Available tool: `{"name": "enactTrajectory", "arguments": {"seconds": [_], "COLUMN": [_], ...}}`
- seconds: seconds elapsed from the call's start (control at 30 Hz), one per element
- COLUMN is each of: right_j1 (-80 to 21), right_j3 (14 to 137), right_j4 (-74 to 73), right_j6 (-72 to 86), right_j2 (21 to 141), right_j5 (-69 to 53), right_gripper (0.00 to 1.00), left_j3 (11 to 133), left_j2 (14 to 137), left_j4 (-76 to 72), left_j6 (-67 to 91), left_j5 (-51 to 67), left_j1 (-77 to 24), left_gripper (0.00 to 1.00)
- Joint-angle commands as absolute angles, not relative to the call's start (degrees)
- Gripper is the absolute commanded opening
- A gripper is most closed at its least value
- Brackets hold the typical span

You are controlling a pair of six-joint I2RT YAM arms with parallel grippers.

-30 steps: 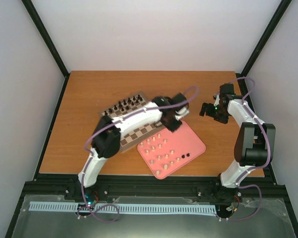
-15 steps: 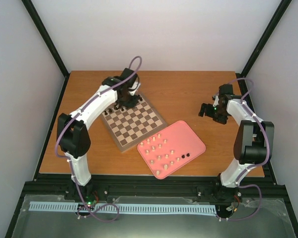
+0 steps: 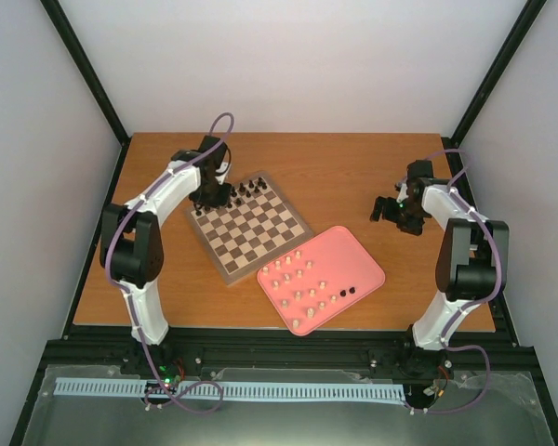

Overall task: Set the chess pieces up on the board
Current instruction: Place the chess piece on the chessboard.

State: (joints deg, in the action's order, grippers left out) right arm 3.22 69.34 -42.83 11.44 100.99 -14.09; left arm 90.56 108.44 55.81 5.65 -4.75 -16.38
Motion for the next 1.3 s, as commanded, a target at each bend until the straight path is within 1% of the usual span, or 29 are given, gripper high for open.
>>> {"name": "enactTrajectory", "arguments": {"seconds": [0.0,0.43,1.17,1.23,1.27], "right_j1": [2.9,2.9,2.9,2.9,2.9], "right_j3": [71.3,71.6,71.6,71.5,71.5], "right_j4": [-42.7,-42.9,-43.1,-43.0,-43.0], "right_j6": [11.5,11.3,11.1,11.1,11.1], "right_j2": [102.2,103.3,103.3,103.3,103.3], "right_j5": [-14.1,-14.0,-14.0,-14.0,-14.1], "right_gripper": [1.0,1.0,1.0,1.0,1.0], "left_j3": [91.3,92.3,94.4,94.0,93.8], "left_j2": [111.2,115.7,117.9,117.9,117.9], "left_j4": [53.5,52.2,51.8,51.7,51.7], "left_j6": [6.8,6.8,6.9,6.9,6.9], "left_j5": [-3.9,-4.0,-4.9,-5.1,-5.2], "left_j1": [-16.2,-15.9,-15.9,-15.8,-15.8], "left_gripper": [0.07,0.07,0.07,0.08,0.1]}}
